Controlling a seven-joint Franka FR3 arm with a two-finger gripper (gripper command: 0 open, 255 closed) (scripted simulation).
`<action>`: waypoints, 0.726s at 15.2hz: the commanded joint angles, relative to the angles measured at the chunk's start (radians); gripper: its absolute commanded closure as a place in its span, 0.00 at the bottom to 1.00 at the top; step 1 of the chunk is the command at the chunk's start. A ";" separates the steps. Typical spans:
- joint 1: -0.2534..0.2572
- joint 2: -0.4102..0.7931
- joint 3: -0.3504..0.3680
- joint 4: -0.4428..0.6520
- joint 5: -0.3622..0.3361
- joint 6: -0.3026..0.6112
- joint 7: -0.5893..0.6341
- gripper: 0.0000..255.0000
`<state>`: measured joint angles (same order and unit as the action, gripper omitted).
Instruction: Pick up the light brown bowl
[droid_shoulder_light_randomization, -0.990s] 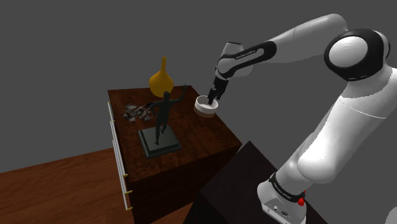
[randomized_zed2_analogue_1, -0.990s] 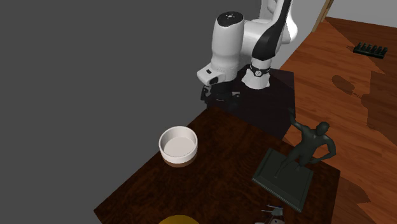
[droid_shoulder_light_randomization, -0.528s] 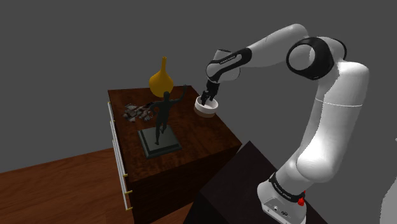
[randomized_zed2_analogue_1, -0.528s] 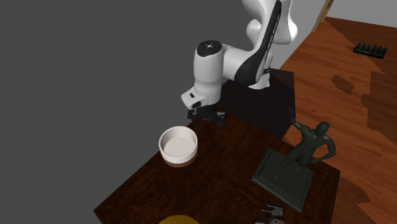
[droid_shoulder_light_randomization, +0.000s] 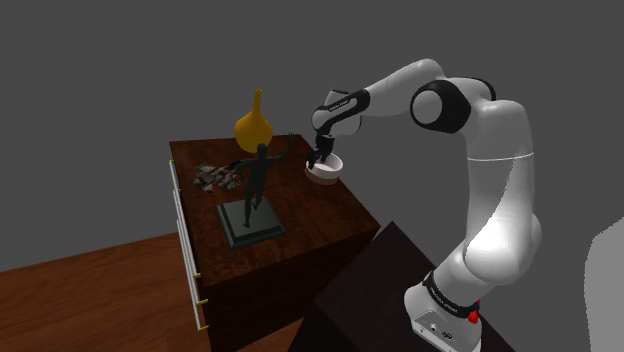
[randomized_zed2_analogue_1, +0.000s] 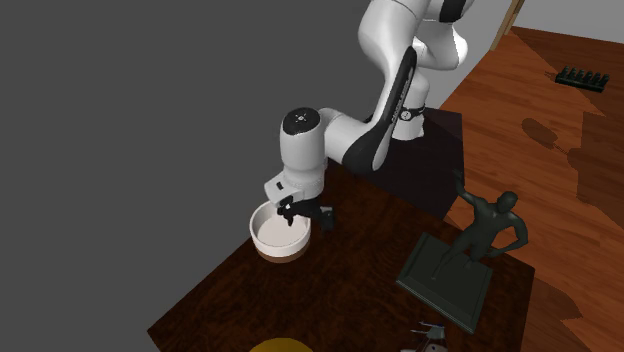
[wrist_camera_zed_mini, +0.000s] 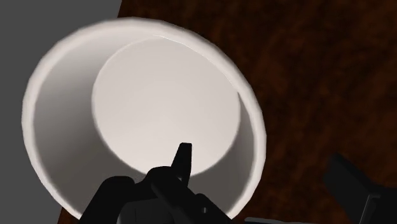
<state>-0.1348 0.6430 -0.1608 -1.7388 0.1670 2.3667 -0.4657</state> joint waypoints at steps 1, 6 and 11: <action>-0.002 0.024 0.004 0.013 0.004 0.012 -0.001 0.00; -0.007 0.070 0.011 0.020 0.012 0.050 -0.007 0.00; -0.006 0.064 0.011 0.012 0.012 0.052 -0.006 1.00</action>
<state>-0.1403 0.7068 -0.1494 -1.7259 0.1793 2.4184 -0.4720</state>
